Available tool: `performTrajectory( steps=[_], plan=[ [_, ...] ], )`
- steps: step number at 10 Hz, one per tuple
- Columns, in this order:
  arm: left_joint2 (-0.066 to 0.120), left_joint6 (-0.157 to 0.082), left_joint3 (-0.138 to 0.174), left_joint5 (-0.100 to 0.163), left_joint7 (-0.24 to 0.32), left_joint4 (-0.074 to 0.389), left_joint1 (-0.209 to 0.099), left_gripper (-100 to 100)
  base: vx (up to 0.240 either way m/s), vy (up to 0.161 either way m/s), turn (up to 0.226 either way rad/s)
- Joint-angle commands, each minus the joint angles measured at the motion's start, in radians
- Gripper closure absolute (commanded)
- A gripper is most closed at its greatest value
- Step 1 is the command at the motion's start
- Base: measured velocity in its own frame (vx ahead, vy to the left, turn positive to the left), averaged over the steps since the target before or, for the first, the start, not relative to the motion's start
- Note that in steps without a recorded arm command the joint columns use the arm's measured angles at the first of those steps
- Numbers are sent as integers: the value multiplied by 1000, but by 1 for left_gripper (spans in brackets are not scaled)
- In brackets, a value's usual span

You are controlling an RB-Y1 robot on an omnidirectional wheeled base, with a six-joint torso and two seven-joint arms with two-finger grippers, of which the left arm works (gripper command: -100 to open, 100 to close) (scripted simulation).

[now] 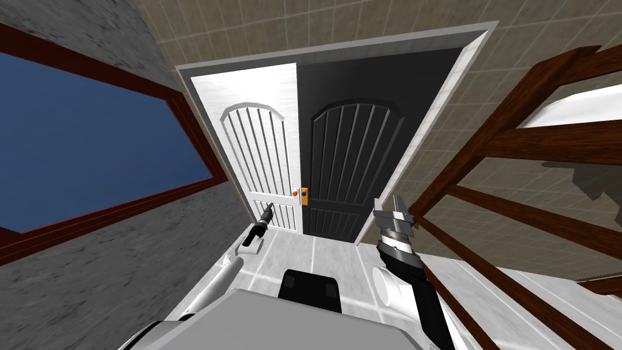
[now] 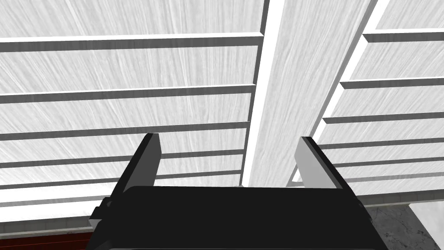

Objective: Pull the door open

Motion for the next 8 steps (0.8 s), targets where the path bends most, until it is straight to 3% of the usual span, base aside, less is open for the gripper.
performTrajectory(
  steps=[1, 4, 7, 8],
  plan=[
    [18, -2, 16, 8, 11, 13, -7, -100, 140, -22, -132],
    [24, -11, 10, 13, 22, 18, -26, -100, 183, -39, -138],
    [4, -20, -21, 11, 29, 9, -60, -100, 218, -73, -179],
    [5, -9, -13, 11, 26, -5, -45, -100, 106, -33, -28]
  ],
)
